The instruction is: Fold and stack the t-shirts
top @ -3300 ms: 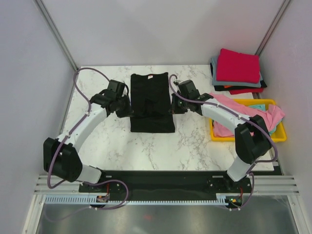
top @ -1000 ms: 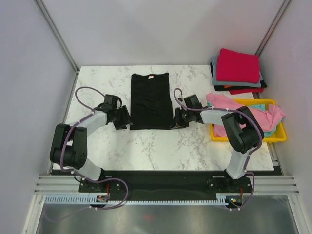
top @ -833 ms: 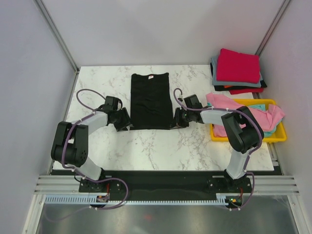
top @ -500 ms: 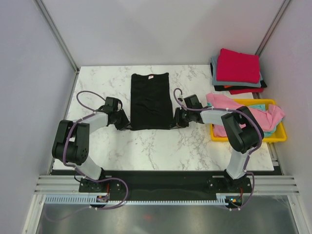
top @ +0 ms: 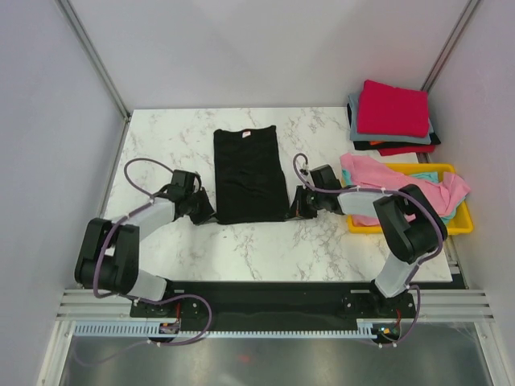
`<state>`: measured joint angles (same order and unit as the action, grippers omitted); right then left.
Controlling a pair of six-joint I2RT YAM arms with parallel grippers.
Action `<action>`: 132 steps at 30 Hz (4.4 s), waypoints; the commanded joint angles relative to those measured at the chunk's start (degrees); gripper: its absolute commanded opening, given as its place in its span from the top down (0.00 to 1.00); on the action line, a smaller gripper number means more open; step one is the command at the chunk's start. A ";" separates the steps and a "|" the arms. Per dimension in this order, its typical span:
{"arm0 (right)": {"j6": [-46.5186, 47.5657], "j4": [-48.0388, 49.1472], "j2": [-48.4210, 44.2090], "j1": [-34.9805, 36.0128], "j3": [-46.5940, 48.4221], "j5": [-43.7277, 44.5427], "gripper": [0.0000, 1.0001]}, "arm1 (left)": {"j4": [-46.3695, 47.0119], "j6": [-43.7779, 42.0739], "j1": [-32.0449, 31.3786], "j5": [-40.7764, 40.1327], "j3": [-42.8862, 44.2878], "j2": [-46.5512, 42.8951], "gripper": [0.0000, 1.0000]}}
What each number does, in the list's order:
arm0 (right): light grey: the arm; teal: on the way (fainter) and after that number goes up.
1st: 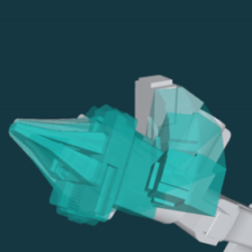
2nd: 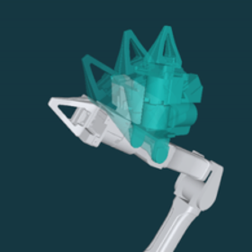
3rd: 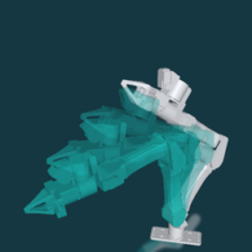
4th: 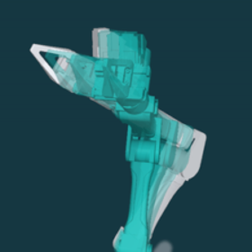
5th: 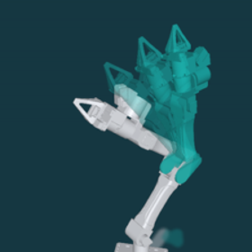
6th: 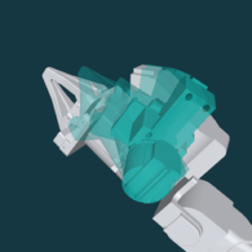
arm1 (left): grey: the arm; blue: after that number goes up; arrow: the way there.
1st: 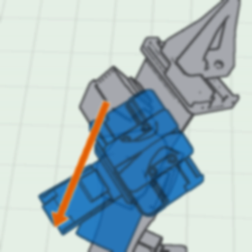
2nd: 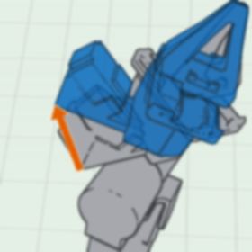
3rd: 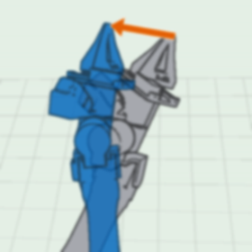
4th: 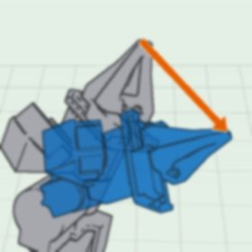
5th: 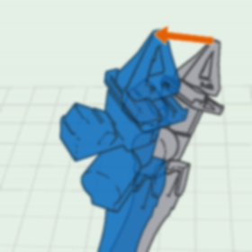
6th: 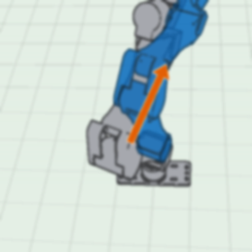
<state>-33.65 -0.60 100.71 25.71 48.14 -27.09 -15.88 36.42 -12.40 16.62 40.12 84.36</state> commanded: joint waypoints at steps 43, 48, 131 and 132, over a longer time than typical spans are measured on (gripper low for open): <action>2.54 -20.93 6.68 -4.62 38.42 1.61 1.00 | -26.83 -8.30 3.35 2.00 56.25 18.10 0.98; 1.57 -22.77 23.17 -7.34 54.14 -1.56 1.00 | -28.42 -8.30 4.93 6.30 72.00 37.84 0.96; 44.63 -40.71 21.02 -29.31 91.87 13.21 1.00 | -21.83 -13.75 8.63 4.21 6.29 -34.88 0.09; 44.90 -40.62 20.94 -29.75 92.91 13.20 1.00 | -21.91 -13.75 8.54 4.29 6.29 -34.70 0.09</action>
<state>9.15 -42.11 126.21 -2.98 136.44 -11.53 -40.07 22.57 -3.46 19.86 46.72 49.23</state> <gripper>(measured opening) 0.022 0.917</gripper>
